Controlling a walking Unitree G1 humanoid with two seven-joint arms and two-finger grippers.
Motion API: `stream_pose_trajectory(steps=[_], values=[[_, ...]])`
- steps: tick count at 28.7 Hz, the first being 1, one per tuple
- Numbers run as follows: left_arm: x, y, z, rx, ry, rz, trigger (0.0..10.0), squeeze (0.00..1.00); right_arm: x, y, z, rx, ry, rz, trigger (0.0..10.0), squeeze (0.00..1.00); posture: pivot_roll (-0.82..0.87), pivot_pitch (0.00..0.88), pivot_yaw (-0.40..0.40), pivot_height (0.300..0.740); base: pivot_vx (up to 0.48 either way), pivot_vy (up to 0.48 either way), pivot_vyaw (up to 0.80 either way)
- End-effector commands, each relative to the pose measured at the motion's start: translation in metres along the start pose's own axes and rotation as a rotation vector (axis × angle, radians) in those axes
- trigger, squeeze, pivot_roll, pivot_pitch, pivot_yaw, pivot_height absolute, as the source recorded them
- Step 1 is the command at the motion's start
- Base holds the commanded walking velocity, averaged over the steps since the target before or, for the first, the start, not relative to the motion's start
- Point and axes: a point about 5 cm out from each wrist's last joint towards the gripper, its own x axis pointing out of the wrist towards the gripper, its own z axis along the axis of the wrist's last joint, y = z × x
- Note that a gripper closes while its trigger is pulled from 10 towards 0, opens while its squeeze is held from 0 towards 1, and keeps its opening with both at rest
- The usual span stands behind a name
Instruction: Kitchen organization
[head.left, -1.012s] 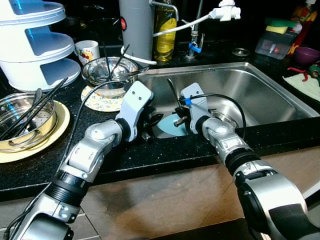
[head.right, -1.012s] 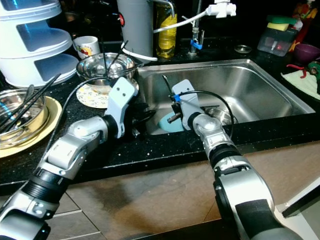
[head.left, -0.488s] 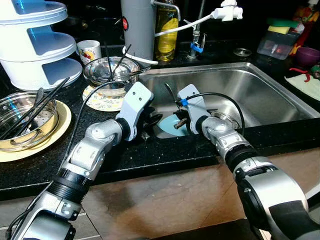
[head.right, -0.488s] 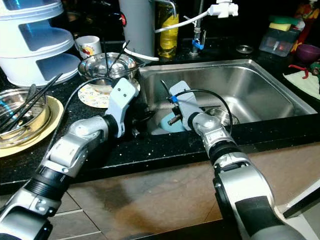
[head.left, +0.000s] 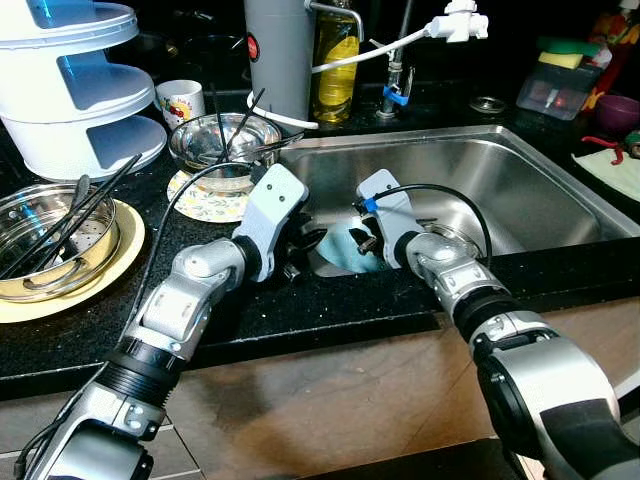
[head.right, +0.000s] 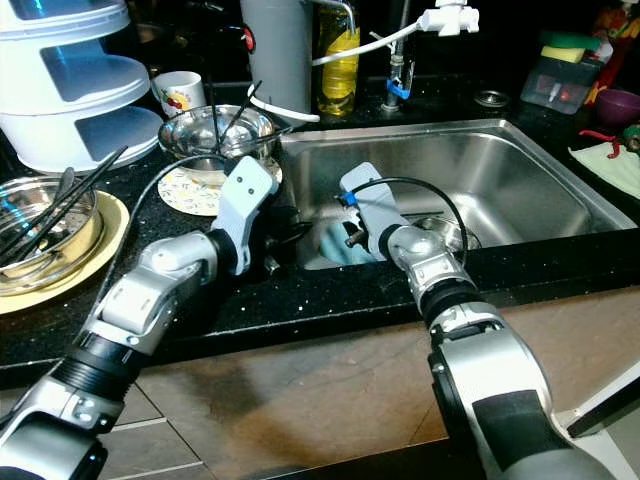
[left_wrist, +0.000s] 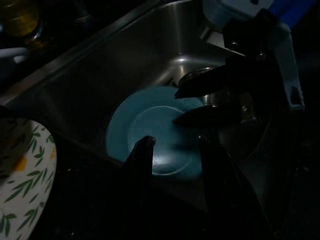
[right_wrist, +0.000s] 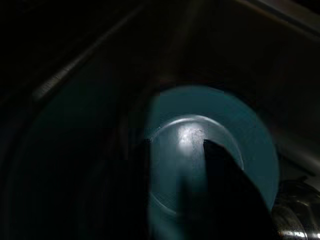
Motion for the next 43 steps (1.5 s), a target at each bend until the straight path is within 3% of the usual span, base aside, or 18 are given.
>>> stream_pose_trajectory(steps=[1, 6, 9, 10, 11, 14, 15, 18, 19, 20, 26, 29, 32, 33, 34, 36, 42, 43], values=[[-0.001, 0.000, -0.003, 0.001, 0.005, -0.005, 10.0, 0.00, -0.003, -0.004, -0.007, -0.011, 0.044, -0.001, 10.0, 0.00, 0.05, 0.179, -0.038, 0.740, 0.000, 0.000, 0.00], [-0.004, -0.001, -0.004, -0.027, -0.007, -0.010, 10.0, 0.00, -0.004, -0.008, -0.003, -0.004, 0.033, -0.009, 10.0, 0.00, 0.05, 0.166, -0.038, 0.740, 0.000, 0.000, 0.00], [-0.010, 0.006, 0.008, -0.051, -0.071, 0.013, 10.0, 0.00, -0.006, -0.016, 0.008, 0.019, -0.029, -0.045, 10.0, 0.00, 0.05, 0.163, -0.038, 0.740, 0.000, 0.000, 0.00], [-0.016, 0.012, 0.023, -0.086, -0.151, 0.039, 10.0, 0.00, -0.008, -0.022, 0.019, 0.054, -0.113, -0.072, 10.0, 0.00, 0.05, 0.160, -0.047, 0.740, 0.000, 0.000, 0.00], [-0.016, 0.012, 0.023, -0.086, -0.151, 0.039, 10.0, 0.00, -0.008, -0.022, 0.019, 0.054, -0.113, -0.072, 10.0, 0.00, 0.05, 0.160, -0.047, 0.740, 0.000, 0.000, 0.00], [-0.033, 0.030, 0.046, -0.131, -0.252, 0.145, 10.0, 0.00, -0.016, -0.034, 0.045, 0.168, -0.333, -0.095, 10.0, 0.00, 0.05, 0.158, -0.052, 0.740, 0.000, 0.000, 0.00], [-0.033, 0.030, 0.046, -0.131, -0.252, 0.145, 10.0, 0.00, -0.016, -0.034, 0.045, 0.168, -0.333, -0.095, 10.0, 0.00, 0.05, 0.158, -0.052, 0.740, 0.000, 0.000, 0.00], [-0.057, 0.043, 0.059, -0.089, -0.252, 0.136, 10.0, 0.00, -0.019, -0.023, 0.061, 0.240, -0.474, 0.132, 10.0, 0.00, 0.06, 0.157, -0.056, 0.740, 0.000, 0.000, 0.00], [-0.057, 0.043, 0.059, -0.089, -0.252, 0.136, 10.0, 0.00, -0.019, -0.023, 0.061, 0.240, -0.474, 0.132, 10.0, 0.00, 0.06, 0.157, -0.056, 0.740, 0.000, 0.000, 0.00], [-0.085, 0.059, 0.067, -0.008, -0.197, 0.155, 10.0, 0.00, -0.025, -0.007, 0.072, 0.267, -0.583, 0.366, 10.0, 0.00, 0.06, 0.155, -0.056, 0.740, 0.000, 0.000, 0.00], [-0.115, 0.090, 0.068, 0.144, -0.038, 0.326, 10.0, 0.00, -0.037, 0.013, 0.080, 0.313, -0.665, 0.523, 10.0, 0.00, 0.06, 0.153, -0.056, 0.740, 0.000, 0.000, 0.00], [-0.133, 0.110, 0.064, 0.301, 0.133, 0.448, 10.0, 0.00, -0.041, 0.030, 0.078, 0.294, -0.667, 0.580, 10.0, 0.00, 0.06, 0.147, -0.058, 0.740, 0.000, 0.000, 0.00], [-0.137, 0.122, 0.057, 0.224, 0.143, 0.524, 10.0, 0.00, -0.043, 0.040, 0.075, 0.288, -0.649, 0.631, 10.0, 0.00, 0.06, 0.145, -0.059, 0.740, 0.000, 0.000, 0.00], [-0.136, 0.125, 0.053, 0.217, 0.159, 0.551, 10.0, 1.00, -0.043, 0.043, 0.075, 0.295, -0.643, 0.642, 10.0, 0.32, 0.06, 0.144, -0.059, 0.740, 0.000, 0.000, 0.00], [-0.134, 0.125, 0.047, 0.244, 0.215, 0.569, 10.0, 1.00, -0.046, 0.053, 0.075, 0.304, -0.632, 0.672, 10.0, 0.98, 0.06, 0.145, -0.058, 0.740, 0.000, 0.000, 0.00], [-0.133, 0.125, 0.044, 0.245, 0.227, 0.572, 10.0, 1.00, -0.047, 0.056, 0.074, 0.305, -0.627, 0.683, 10.0, 1.00, 0.06, 0.143, -0.058, 0.740, 0.000, 0.000, 0.00], [-0.122, 0.125, 0.035, 0.303, 0.272, 0.591, 10.0, 1.00, -0.051, 0.070, 0.074, 0.306, -0.603, 0.696, 10.0, 1.00, 0.05, 0.148, -0.059, 0.740, 0.000, 0.000, 0.00], [-0.120, 0.128, 0.031, 0.313, 0.284, 0.609, 10.0, 1.00, -0.052, 0.073, 0.075, 0.302, -0.601, 0.695, 10.0, 0.19, 0.05, 0.156, -0.053, 0.740, 0.000, 0.000, 0.00]])
